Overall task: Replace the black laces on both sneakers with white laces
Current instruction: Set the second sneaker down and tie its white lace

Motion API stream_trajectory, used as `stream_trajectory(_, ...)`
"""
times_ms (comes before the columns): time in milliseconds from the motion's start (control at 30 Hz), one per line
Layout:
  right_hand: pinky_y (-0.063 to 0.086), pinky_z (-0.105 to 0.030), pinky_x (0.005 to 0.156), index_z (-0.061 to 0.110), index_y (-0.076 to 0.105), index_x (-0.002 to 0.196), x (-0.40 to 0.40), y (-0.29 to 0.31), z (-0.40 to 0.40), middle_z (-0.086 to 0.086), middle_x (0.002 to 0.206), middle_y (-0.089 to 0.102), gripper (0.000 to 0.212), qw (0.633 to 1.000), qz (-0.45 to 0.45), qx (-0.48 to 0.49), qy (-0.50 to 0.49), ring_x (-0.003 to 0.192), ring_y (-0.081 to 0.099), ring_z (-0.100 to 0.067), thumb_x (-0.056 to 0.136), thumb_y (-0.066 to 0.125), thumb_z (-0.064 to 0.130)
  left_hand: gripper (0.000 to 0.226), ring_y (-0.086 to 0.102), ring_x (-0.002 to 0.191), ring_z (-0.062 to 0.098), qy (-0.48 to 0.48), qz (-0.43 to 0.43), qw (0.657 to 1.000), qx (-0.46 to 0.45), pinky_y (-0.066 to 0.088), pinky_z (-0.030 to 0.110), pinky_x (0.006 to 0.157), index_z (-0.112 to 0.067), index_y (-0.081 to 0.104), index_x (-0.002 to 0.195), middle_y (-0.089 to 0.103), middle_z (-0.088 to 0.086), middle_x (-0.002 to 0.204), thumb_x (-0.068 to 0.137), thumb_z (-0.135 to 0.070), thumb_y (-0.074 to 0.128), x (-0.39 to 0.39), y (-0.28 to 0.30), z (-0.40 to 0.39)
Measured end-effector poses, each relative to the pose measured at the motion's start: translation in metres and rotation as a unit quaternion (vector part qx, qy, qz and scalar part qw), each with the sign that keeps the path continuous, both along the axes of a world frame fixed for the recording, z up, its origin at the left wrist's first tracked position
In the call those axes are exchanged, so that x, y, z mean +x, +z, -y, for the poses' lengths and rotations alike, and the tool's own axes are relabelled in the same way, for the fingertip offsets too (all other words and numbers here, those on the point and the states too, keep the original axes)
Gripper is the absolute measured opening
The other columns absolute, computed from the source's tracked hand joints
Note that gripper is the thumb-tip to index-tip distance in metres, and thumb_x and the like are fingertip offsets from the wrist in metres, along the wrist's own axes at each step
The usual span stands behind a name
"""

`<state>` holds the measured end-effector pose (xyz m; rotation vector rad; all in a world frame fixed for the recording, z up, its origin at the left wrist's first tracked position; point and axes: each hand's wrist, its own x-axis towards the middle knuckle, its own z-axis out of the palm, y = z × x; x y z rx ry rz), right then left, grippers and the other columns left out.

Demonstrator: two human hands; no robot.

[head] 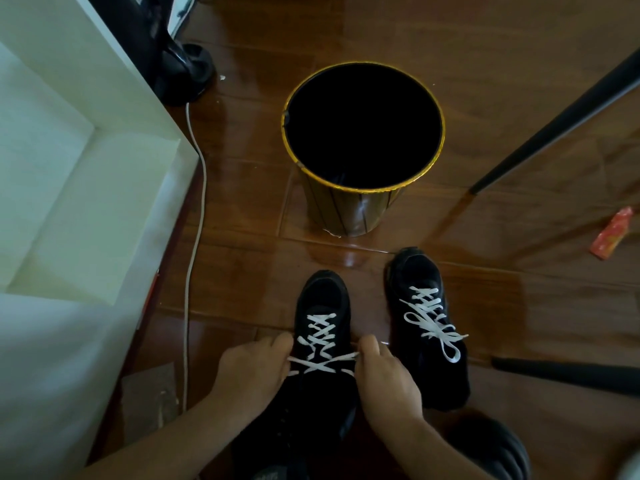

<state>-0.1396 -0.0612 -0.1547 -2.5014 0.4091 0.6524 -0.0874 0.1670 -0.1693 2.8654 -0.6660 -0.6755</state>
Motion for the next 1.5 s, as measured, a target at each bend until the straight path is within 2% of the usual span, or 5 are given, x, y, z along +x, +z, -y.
stream_trajectory(100,0.044,-0.029,0.07,0.03,0.051,0.101,0.001,0.001,-0.006,0.012,0.097,0.064,0.011,0.973,-0.016,0.127,-0.19,0.087,0.062,-0.01,0.102,0.058,0.038,0.014,0.064,0.071,0.014,0.174,-0.118,0.974,-0.083,0.046,0.034,0.059,-0.034,0.044,0.104,0.065,-0.005,0.083,0.106,-0.047,0.049,0.003,0.007,0.014)
stream_trajectory(300,0.049,-0.027,0.068,0.019,0.064,0.082,0.005,-0.018,-0.023,0.003,0.079,0.075,0.018,0.874,-0.082,0.293,-0.379,0.081,0.07,-0.016,0.091,0.075,0.029,0.027,0.06,0.072,0.017,0.491,-0.43,0.719,-0.239,0.036,0.023,0.054,-0.03,0.075,0.109,0.072,-0.003,0.079,0.103,-0.05,0.058,-0.004,0.021,0.035)
stream_trajectory(500,0.057,-0.033,0.073,0.018,0.063,0.089,0.008,-0.017,-0.021,0.0,0.084,0.073,0.011,0.91,-0.069,0.267,-0.311,0.086,0.069,-0.02,0.099,0.064,0.023,0.019,0.059,0.054,0.002,0.45,-0.378,0.759,-0.281,0.041,0.022,0.048,-0.03,0.071,0.107,0.068,-0.012,0.067,0.109,-0.034,0.053,-0.008,0.014,0.032)
stream_trajectory(667,0.049,-0.034,0.077,0.021,0.052,0.104,0.011,-0.002,-0.006,0.005,0.092,0.06,0.009,0.976,-0.03,0.112,-0.185,0.086,0.059,-0.011,0.107,0.046,0.028,0.012,0.061,0.077,0.013,0.071,-0.134,0.988,-0.023,0.049,0.036,0.07,-0.032,0.047,0.1,0.063,-0.008,0.088,0.109,-0.04,0.043,0.001,0.011,0.015)
stream_trajectory(1500,0.041,-0.031,0.081,0.021,0.054,0.102,0.015,-0.003,-0.026,-0.002,0.106,0.06,0.012,0.962,-0.042,0.16,-0.216,0.095,0.057,-0.016,0.106,0.045,0.028,0.021,0.062,0.065,0.012,0.22,-0.163,0.948,-0.16,0.049,0.041,0.063,-0.031,0.043,0.09,0.064,-0.001,0.075,0.11,-0.034,0.046,-0.006,0.001,0.014)
